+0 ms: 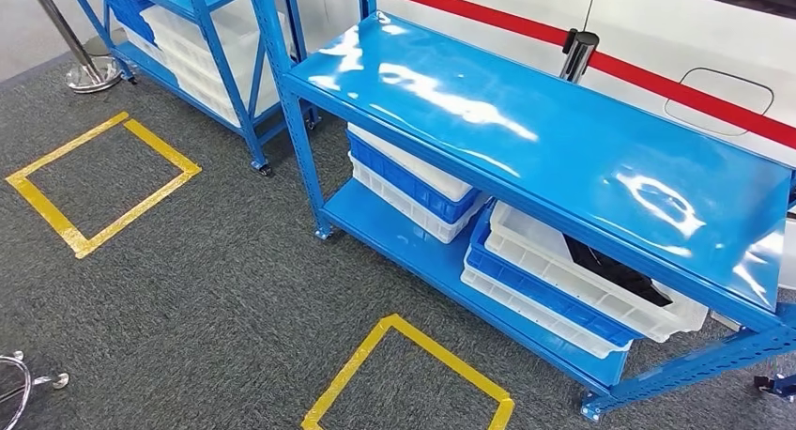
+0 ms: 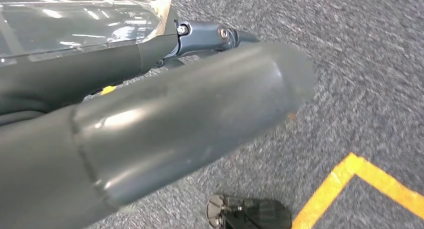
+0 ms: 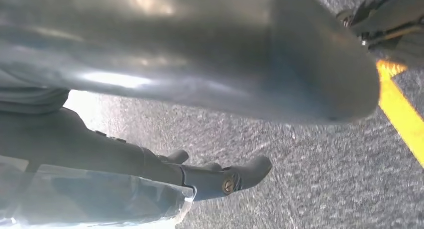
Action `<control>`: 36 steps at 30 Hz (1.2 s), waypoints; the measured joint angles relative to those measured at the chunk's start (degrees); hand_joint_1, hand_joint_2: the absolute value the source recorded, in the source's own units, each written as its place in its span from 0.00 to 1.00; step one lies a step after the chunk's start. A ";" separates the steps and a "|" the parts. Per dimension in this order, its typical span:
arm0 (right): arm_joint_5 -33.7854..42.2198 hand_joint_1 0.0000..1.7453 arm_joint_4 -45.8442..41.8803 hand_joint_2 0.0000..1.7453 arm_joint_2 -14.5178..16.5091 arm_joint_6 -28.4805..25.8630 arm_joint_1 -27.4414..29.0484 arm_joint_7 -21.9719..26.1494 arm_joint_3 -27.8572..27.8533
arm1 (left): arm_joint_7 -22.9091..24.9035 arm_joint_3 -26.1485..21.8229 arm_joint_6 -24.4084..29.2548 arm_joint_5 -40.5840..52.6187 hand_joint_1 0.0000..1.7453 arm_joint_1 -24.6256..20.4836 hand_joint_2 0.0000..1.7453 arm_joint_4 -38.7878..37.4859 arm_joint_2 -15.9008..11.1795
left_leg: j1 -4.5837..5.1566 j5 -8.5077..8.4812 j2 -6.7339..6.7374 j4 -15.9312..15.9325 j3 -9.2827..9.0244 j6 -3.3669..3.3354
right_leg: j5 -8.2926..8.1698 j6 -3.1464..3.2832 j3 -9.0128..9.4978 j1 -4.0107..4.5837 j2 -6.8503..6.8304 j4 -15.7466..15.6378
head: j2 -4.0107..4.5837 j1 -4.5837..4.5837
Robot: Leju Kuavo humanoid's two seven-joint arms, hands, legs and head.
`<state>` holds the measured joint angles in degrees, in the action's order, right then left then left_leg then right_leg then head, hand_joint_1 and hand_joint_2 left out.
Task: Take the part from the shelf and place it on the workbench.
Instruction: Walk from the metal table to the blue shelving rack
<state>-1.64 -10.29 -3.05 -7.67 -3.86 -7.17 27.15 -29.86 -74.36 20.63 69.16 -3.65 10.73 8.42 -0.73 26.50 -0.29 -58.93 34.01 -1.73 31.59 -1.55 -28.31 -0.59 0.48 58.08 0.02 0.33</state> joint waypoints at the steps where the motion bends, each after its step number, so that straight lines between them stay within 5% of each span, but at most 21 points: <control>1: 0.01 0.00 -0.01 0.00 0.03 0.00 -0.01 0.00 0.02 | 0.00 0.00 0.00 0.00 0.00 0.01 0.00 0.00 0.00 | -0.06 -0.02 0.03 0.42 -0.46 -0.44 | 0.72 -0.05 -0.61 -0.01 -0.09 1.60 | 0.00 -0.05; 5: 0.04 0.00 -0.01 0.00 0.15 0.00 0.13 -0.01 0.04 | 0.00 -0.01 0.00 -0.02 0.00 0.01 0.00 0.00 -0.09 | 0.15 0.97 0.18 0.81 -1.78 -1.55 | 4.82 0.34 -8.98 -0.19 -0.22 15.08 | 0.00 -0.14; 7: 0.10 0.00 -0.01 0.00 0.13 0.00 0.36 -0.06 0.04 | 0.00 0.00 -0.05 -0.02 0.00 0.06 0.00 0.00 -0.09 | 0.22 1.73 -0.04 0.80 -2.71 -1.50 | 2.97 -0.51 -10.34 -0.21 -0.23 14.79 | 0.00 -0.16; 9: 0.26 0.00 -0.01 0.00 0.11 0.00 0.47 -0.15 0.04 | 0.00 0.00 -0.16 -0.01 0.00 0.13 0.00 0.00 -0.09 | 0.24 2.62 -0.20 0.79 -3.68 -1.12 | -1.47 -1.40 -8.07 -0.24 -0.39 7.49 | 0.00 -0.24; 11: 0.48 0.00 -0.01 0.00 0.13 0.00 0.40 -0.27 0.04 | -0.01 0.00 -0.28 0.04 0.00 0.16 0.00 0.00 -0.10 | 0.58 3.74 -0.20 0.68 -4.29 -0.51 | -4.30 -1.07 -5.87 -0.12 -0.62 1.85 | 0.00 -0.25; 16: 0.70 0.00 -0.02 0.00 0.17 0.00 0.37 -0.44 0.04 | 0.02 0.00 -0.74 0.40 0.00 0.03 0.00 0.01 -0.17 | 0.22 6.21 0.09 -0.91 -5.01 1.21 | -3.43 1.88 -3.97 -0.17 -0.39 0.60 | 0.00 0.11; 20: 0.75 0.00 -0.03 0.00 0.04 0.13 0.37 -0.44 0.03 | 0.09 0.04 -0.79 0.57 0.00 0.05 0.00 0.00 -0.20 | -0.25 10.35 0.12 -12.39 1.79 1.96 | -1.93 2.92 -1.71 0.07 -0.33 0.49 | 0.00 0.33; 22: 0.75 0.00 -0.03 0.00 0.04 0.21 0.49 -0.44 0.04 | 0.11 0.03 -0.79 0.58 0.00 0.12 0.00 0.00 -0.21 | -0.36 7.78 0.13 -12.79 3.87 2.05 | -0.72 2.77 -0.23 0.16 -0.19 0.50 | 0.00 0.36; 25: 0.87 0.00 -0.01 0.00 0.07 0.25 0.56 -0.42 0.03 | 0.16 0.03 -0.79 0.56 0.00 0.16 0.00 -0.03 -0.24 | -0.17 0.90 0.09 -4.91 1.82 1.63 | 1.03 2.10 1.84 0.17 -0.03 0.31 | 0.00 0.34; 33: 2.73 0.00 0.01 0.00 0.11 0.28 0.58 -0.01 -0.14 | 1.41 0.04 -1.25 0.53 0.00 0.07 0.00 -0.11 -0.30 | 1.09 1.32 -0.22 -1.26 -0.26 -0.50 | 1.66 0.31 2.61 0.19 0.07 -1.49 | 0.00 0.58; 36: 2.92 0.00 -0.03 0.00 0.07 0.30 0.50 0.09 -0.17 | 1.59 0.04 -1.31 0.52 0.00 -0.09 0.00 -0.11 -0.27 | 0.67 1.06 0.65 0.53 -1.67 -1.58 | 3.27 0.06 0.96 0.20 0.01 2.42 | 0.00 0.40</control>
<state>1.28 -10.32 -2.99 -7.38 -3.37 -7.08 26.98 -28.27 -74.31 19.33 69.68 -3.75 10.62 8.15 -0.06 27.56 0.35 -58.40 32.34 -3.31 34.86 -1.49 -27.35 -0.40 0.49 60.50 0.02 0.74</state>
